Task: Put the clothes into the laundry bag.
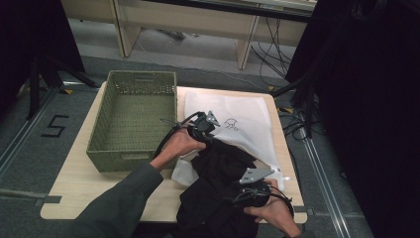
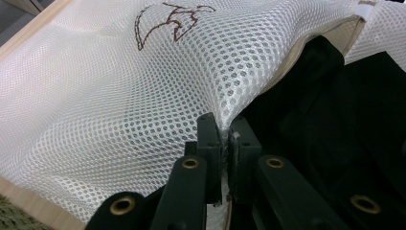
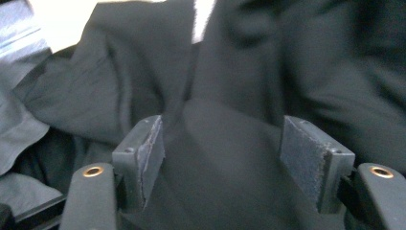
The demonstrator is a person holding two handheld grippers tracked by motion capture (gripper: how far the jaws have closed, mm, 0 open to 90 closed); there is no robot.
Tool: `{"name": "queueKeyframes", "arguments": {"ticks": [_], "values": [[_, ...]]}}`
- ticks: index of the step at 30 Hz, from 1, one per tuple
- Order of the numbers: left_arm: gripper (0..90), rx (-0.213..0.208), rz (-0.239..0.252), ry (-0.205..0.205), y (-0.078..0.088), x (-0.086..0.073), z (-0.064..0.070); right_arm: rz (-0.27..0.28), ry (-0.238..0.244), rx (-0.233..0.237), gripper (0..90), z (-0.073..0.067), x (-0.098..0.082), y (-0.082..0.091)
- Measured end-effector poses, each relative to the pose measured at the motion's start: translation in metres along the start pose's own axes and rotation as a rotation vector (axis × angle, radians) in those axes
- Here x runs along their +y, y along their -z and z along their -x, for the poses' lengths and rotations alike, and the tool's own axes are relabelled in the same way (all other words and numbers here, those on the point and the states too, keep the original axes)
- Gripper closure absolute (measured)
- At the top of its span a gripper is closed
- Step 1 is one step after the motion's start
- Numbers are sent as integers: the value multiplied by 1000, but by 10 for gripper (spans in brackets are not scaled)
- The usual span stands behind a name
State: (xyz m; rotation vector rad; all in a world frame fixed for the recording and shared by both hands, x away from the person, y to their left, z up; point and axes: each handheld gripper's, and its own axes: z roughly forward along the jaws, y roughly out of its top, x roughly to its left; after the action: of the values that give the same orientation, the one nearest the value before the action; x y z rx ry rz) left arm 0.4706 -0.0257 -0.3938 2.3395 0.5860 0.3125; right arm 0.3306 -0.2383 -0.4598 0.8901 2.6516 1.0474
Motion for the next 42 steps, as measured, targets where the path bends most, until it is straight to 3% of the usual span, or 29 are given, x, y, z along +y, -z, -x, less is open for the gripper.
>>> {"name": "queueKeyframes", "arguments": {"ticks": [1, 3, 4, 5, 6, 7, 10, 11, 12, 13, 14, 15, 17, 21, 24, 25, 26, 27, 28, 29, 32, 33, 34, 36, 40, 42], "values": [[852, 2, 5, 4, 0, 0, 0, -16, 14, 4, 308, -2, 0, -5], [852, 3, 7, 8, 0, 0, 0, -106, 46, 16, 318, -6, -2, -20], [853, 2, 5, 10, 0, 0, 0, -136, 61, 6, 348, -6, -5, -26], [853, 1, 5, 11, 0, 0, 0, -189, 105, -30, 434, -4, -7, -34], [853, 1, 5, 11, 0, 0, -1, -198, 111, -28, 478, -4, -7, -36], [853, 0, 6, 12, 0, 0, 0, -188, 112, -16, 685, -3, -4, -35], [854, 3, 9, 13, 0, 0, 1, -186, 184, -16, 808, 4, 0, -34], [854, -1, 12, 10, 0, 0, 2, -162, 154, -47, 820, 4, 2, -30], [854, -4, 8, 5, 1, 0, 3, -138, 154, -71, 824, 7, 5, -26], [854, -8, 7, 9, 0, 0, 4, -75, 152, -105, 827, 13, 9, -21], [854, -13, -3, -5, 0, 0, 4, -41, 115, -134, 831, 17, 15, -14], [854, -14, -7, -14, 0, 0, 4, -1, 118, -186, 832, 26, 24, -8], [854, -10, 3, 2, 0, 1, 5, 39, 101, -243, 833, 41, 39, -5], [856, -14, 1, 0, 1, 2, 4, 32, 115, -367, 833, 75, 61, -24], [856, -7, 2, 3, 1, 0, 2, -7, 106, -439, 825, 89, 64, -45], [856, -8, -3, -6, 1, 0, 1, -14, 122, -436, 808, 94, 65, -52], [856, -3, -2, 2, 0, -1, 1, -18, 103, -429, 778, 94, 65, -53], [856, -5, -3, 3, 0, -1, 0, -12, 51, -396, 715, 92, 65, -53], [856, -8, -3, 2, 0, -1, -1, -4, 76, -387, 670, 92, 66, -50], [856, -11, -2, 6, 0, -2, -2, 15, 29, -367, 597, 87, 66, -45], [855, -4, 3, 27, 0, -3, -3, 77, 23, -297, 443, 71, 63, -21], [855, -7, -7, 12, 1, -3, -5, 91, 10, -261, 423, 64, 61, -13], [854, -9, 1, 28, 0, -4, -5, 109, 24, -234, 420, 58, 58, -8], [854, -7, -1, 30, -1, -4, -5, 110, 19, -131, 405, 38, 49, 3], [852, -10, -15, 17, -2, -3, -6, 121, 11, -15, 376, 8, 32, -1], [852, -9, -16, 17, -2, -3, -6, 100, 43, 44, 366, -5, 29, -11]]}}
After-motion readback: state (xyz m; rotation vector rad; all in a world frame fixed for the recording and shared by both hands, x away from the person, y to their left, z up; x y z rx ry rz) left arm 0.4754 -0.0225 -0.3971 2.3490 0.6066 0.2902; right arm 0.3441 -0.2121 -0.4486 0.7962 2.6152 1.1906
